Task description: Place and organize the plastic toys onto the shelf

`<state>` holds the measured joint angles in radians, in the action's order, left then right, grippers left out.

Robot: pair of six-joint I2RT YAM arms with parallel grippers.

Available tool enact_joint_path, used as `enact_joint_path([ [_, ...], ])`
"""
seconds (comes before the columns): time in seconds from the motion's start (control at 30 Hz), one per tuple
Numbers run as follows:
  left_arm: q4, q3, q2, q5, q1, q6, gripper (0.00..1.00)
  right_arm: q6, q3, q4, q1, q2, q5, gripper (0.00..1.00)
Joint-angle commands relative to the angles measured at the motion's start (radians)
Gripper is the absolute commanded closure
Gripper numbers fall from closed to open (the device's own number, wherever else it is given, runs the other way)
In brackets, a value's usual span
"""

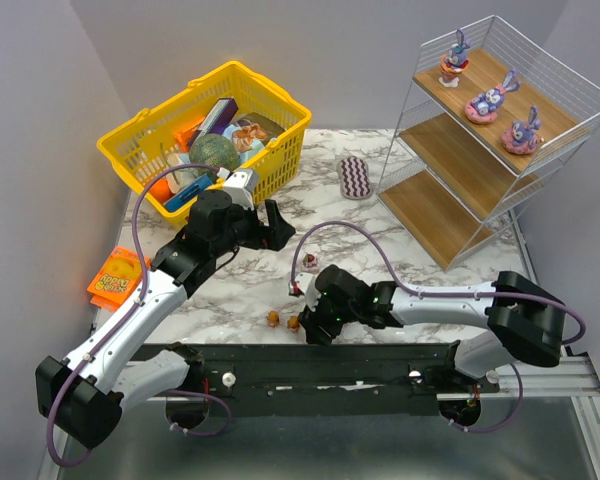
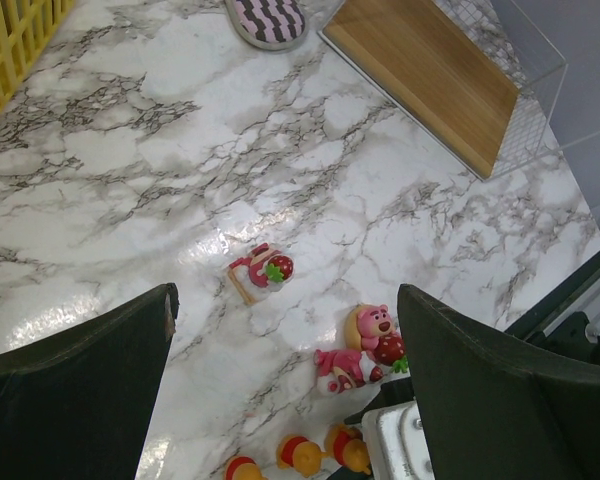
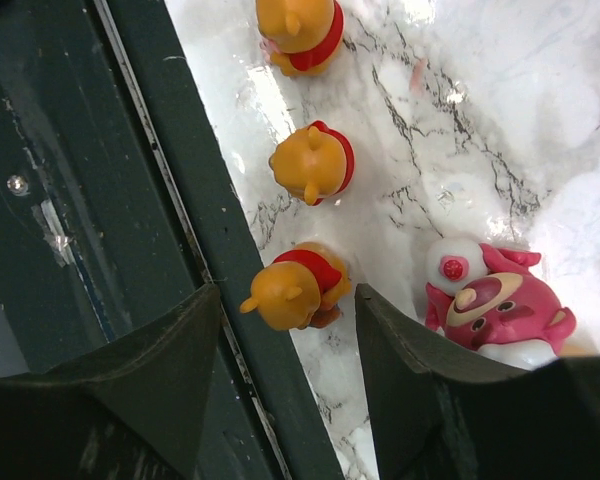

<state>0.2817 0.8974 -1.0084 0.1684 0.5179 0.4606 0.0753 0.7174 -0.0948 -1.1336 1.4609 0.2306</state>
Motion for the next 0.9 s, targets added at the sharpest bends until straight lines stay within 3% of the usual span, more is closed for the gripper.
enact_joint_path([
  [0.0, 0.008, 0.02, 0.005, -0.021, -0.007, -0.023, 0.01, 0.0, 0.014, 0.041, -0.009, 0.033, 0.003, 0.41],
  [0.23, 0.01, 0.023, 0.004, -0.015, -0.007, -0.022, 0.01, 0.017, 0.017, 0.07, -0.009, 0.068, -0.004, 0.55],
  [0.57, 0.014, 0.029, 0.005, -0.017, -0.009, -0.028, 0.01, 0.046, 0.024, 0.076, -0.009, 0.043, -0.045, 0.84],
  [0.87, 0.008, 0.031, 0.002, -0.01, -0.01, -0.023, 0.01, 0.103, 0.083, 0.004, -0.009, -0.131, -0.287, 0.89],
])
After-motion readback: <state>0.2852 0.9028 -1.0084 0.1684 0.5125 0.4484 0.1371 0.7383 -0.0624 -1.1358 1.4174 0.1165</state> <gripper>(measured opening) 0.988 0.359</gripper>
